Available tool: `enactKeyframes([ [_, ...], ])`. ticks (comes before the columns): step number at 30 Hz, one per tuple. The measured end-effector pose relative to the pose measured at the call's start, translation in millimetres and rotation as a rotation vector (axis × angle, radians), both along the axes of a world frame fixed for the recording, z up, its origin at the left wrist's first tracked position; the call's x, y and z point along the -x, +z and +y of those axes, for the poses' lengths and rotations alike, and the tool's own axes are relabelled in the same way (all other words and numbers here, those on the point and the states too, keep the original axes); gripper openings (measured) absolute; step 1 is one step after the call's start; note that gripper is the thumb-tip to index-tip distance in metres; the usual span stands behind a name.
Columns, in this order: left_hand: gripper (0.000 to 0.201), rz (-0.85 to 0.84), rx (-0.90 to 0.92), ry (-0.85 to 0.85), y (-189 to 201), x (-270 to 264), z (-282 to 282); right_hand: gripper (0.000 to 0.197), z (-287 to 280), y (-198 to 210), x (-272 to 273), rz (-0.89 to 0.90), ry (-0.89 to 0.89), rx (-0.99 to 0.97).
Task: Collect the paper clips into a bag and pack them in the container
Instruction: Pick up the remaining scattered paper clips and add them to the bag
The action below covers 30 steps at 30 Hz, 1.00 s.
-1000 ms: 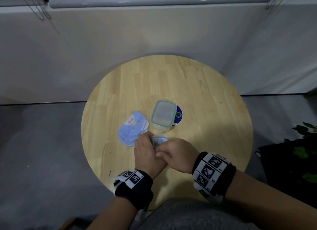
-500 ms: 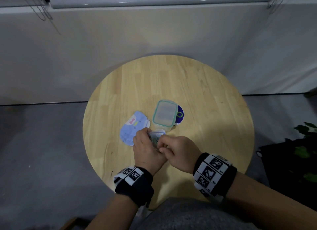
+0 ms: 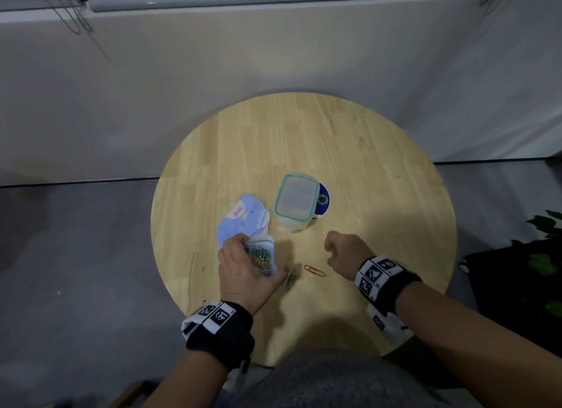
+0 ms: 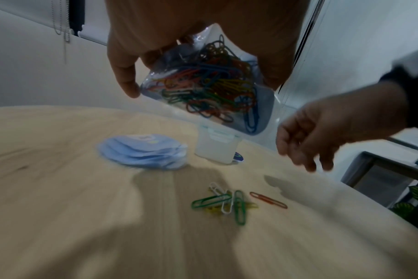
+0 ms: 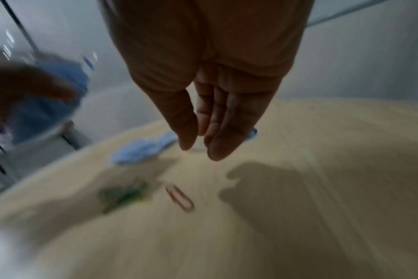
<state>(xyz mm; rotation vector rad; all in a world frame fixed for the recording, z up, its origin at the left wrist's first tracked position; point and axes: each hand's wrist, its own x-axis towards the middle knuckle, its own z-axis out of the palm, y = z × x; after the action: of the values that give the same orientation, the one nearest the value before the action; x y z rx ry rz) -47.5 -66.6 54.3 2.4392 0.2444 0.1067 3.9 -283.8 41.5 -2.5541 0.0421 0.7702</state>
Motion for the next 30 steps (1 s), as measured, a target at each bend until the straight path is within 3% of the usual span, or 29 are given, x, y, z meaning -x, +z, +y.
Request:
enactKeyframes([
  [4,0.093,0.049,-0.009,0.028,0,11,12,0.02,8,-25,9,0.131,0.056,0.103],
  [11,0.085,0.082,-0.046,0.055,-3,20,29,0.017,55,-44,20,0.054,0.137,0.127],
  [15,0.087,0.073,-0.061,0.043,-3,24,35,0.032,71,-46,18,0.002,0.144,0.076],
  [20,0.085,0.067,-0.065,0.014,0,24,37,0.042,92,-45,23,-0.051,0.325,0.128],
  [23,0.082,0.061,-0.076,-0.01,-1,24,38,0.039,97,-47,22,-0.049,0.431,0.162],
  [30,0.083,0.056,-0.075,-0.017,-2,21,41,0.037,86,-49,18,-0.046,0.469,0.131],
])
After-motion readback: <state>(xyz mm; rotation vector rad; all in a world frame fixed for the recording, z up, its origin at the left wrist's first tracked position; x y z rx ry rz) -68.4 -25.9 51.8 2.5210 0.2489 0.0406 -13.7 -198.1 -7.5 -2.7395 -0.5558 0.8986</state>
